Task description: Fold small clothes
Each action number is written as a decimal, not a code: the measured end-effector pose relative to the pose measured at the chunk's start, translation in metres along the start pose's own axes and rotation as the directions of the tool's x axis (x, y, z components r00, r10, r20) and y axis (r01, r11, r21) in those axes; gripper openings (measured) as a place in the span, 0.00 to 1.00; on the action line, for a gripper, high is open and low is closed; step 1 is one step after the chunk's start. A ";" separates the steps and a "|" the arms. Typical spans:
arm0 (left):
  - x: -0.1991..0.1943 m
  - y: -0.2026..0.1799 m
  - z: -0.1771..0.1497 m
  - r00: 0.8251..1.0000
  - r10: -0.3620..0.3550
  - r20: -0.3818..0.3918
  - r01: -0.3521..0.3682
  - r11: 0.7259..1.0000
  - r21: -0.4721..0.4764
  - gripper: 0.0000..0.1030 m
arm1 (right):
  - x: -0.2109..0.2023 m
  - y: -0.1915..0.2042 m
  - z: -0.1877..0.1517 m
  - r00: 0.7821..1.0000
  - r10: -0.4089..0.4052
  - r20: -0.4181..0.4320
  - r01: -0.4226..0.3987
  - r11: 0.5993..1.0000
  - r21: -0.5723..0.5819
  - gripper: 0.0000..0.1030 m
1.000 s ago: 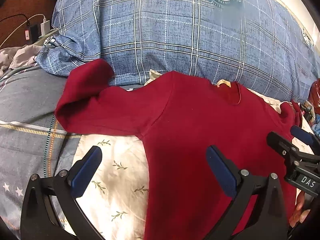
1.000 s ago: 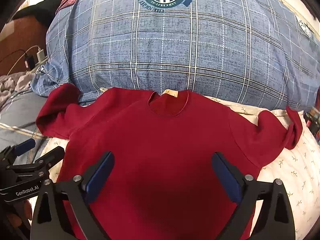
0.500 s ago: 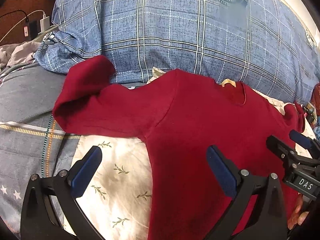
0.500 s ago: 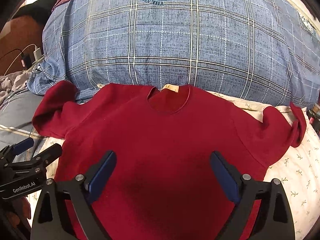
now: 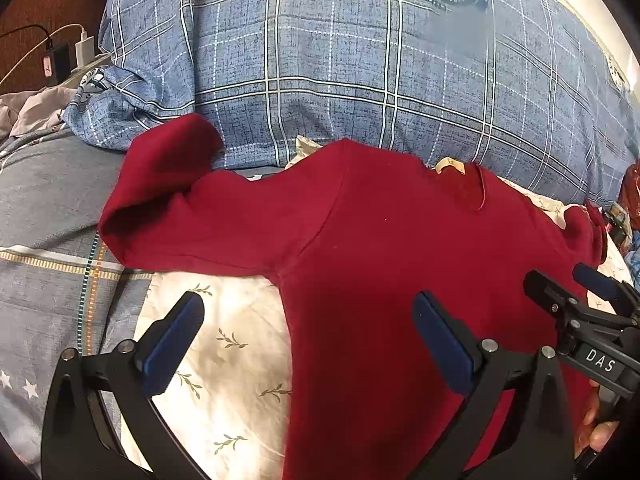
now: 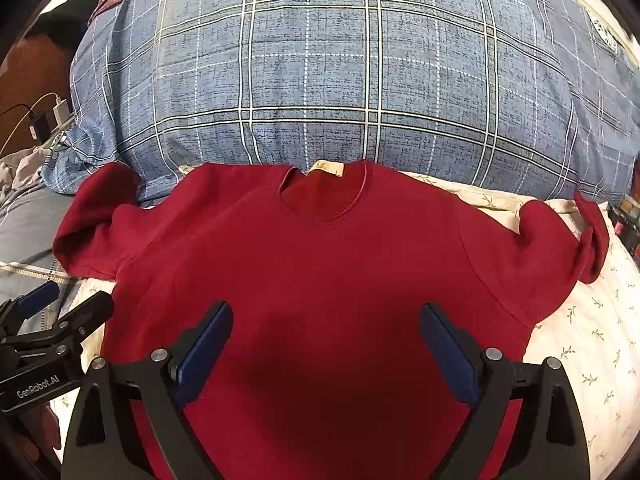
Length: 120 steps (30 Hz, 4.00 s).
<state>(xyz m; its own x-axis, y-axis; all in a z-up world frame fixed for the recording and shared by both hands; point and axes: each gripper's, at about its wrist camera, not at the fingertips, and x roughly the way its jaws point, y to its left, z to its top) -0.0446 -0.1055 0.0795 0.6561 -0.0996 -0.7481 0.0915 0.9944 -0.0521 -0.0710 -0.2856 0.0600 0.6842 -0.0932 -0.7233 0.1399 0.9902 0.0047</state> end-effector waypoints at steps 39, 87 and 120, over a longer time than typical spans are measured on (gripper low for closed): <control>0.070 0.126 0.056 0.967 0.249 -0.055 -0.253 0.964 -0.079 1.00 | 0.017 0.015 0.006 0.998 0.054 -0.039 -0.055 0.998 -0.011 0.93; 0.006 0.047 0.029 0.977 -0.188 -0.104 0.193 0.981 0.038 0.74 | 0.036 -0.098 0.023 0.991 -0.005 -0.132 0.020 0.994 0.109 0.54; 0.080 0.029 0.035 0.988 0.011 -0.152 -0.015 1.000 -0.024 0.78 | 0.050 -0.042 0.083 0.974 0.213 -0.079 -0.221 0.971 -0.097 0.38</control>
<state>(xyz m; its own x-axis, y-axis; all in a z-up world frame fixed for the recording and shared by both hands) 0.0369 -0.0862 0.0413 0.5353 -0.0826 -0.8406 0.0638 0.9963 -0.0572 0.0164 -0.3400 0.0812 0.6392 0.1287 -0.7581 -0.0842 0.9917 0.0974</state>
